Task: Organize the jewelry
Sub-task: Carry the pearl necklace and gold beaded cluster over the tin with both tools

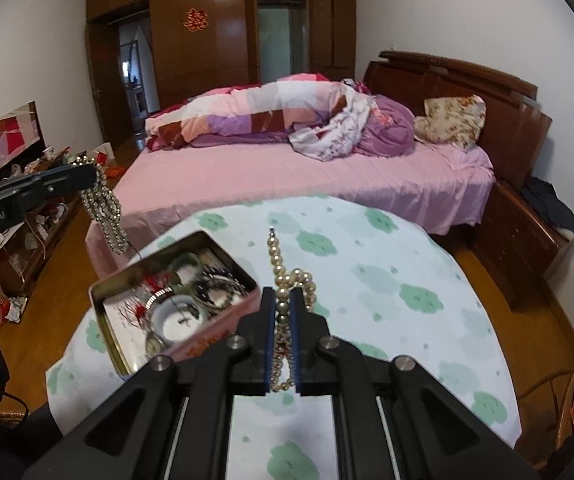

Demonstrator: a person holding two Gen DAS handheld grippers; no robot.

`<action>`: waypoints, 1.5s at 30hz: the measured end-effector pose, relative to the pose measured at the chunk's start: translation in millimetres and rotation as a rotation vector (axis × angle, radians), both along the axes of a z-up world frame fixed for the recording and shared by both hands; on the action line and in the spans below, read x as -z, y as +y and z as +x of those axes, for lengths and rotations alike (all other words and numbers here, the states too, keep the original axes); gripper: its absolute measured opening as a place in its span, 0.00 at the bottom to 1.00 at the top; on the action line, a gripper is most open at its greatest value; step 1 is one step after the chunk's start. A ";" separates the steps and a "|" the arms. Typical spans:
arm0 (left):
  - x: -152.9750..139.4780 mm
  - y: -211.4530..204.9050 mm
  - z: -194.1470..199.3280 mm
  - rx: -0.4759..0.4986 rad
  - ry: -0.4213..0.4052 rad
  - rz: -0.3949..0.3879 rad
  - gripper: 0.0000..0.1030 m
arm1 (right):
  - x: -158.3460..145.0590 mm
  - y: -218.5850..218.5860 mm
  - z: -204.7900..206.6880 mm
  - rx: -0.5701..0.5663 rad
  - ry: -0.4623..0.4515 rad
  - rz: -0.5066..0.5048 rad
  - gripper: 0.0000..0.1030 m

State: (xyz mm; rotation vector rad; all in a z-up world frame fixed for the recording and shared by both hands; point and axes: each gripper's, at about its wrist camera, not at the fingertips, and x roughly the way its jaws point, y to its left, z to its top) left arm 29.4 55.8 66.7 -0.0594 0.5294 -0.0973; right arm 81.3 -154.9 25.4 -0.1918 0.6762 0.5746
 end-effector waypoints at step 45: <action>110.8 42.7 20.3 -0.105 0.290 -0.030 0.09 | 44.8 111.9 7.8 -0.191 0.112 0.001 0.08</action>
